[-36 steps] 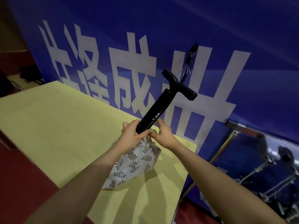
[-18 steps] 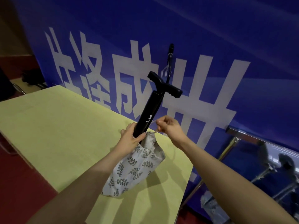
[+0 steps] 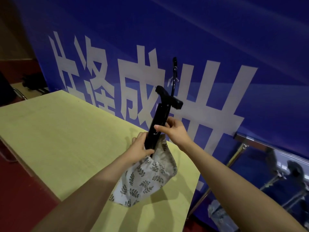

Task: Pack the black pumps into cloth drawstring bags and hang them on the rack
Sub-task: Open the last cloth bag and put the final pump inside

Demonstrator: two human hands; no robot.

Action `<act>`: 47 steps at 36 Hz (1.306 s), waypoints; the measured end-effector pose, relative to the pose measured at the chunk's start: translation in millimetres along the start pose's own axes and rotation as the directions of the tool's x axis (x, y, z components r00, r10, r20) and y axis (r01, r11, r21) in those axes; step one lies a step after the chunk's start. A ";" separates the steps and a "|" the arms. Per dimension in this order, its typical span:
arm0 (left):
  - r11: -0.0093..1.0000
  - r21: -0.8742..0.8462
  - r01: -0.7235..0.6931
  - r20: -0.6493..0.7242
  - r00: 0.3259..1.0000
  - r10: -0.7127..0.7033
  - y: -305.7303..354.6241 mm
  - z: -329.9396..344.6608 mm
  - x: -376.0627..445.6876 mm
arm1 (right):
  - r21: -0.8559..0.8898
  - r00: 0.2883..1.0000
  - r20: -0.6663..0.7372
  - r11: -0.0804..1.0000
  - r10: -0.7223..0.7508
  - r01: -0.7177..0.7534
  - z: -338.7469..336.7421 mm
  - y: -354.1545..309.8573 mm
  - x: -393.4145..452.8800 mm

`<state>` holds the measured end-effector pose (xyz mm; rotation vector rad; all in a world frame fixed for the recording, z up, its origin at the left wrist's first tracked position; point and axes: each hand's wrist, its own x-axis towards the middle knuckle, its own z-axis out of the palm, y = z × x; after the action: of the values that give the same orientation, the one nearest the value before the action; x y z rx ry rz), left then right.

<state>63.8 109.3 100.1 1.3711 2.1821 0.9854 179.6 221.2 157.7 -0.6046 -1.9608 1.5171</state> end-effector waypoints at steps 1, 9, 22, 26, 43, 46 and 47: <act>0.997 0.071 0.004 0.012 1.000 -0.005 -2.2 1.4 -0.5 | -0.016 1.000 -0.011 1.000 -0.006 0.006 1.3 3.0 -1.5; 0.987 0.148 0.069 0.124 0.988 -0.088 -14.1 10.4 -4.1 | -0.151 0.995 -0.096 0.988 -0.039 0.025 4.4 18.9 -8.7; 0.966 -0.063 -0.252 -0.376 0.902 0.211 24.0 -10.5 -1.8 | -0.490 0.994 -0.103 0.872 -0.032 -0.023 4.6 48.4 -15.3; 0.959 0.090 -0.270 -0.285 0.916 0.284 29.4 -10.9 -3.1 | -0.544 0.997 -0.072 0.839 -0.035 -0.010 9.2 52.7 -18.3; 0.961 0.175 -0.216 -0.239 0.937 0.254 22.5 -7.2 -2.0 | -0.618 0.997 -0.047 0.786 -0.058 0.017 -7.7 48.5 -16.9; 0.937 0.248 -0.245 -0.191 0.936 0.295 26.8 -9.3 -5.7 | -0.620 0.982 -0.100 0.782 -0.159 0.064 -11.4 44.0 -17.3; 0.923 0.277 -0.268 -0.189 0.926 0.326 27.6 -9.6 -6.6 | -0.618 0.975 -0.107 0.781 -0.196 0.089 -12.2 41.4 -17.5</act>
<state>77.9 107.6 126.5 1.8326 2.3769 1.0525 200.9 228.5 116.9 -0.7897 -2.2980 0.6816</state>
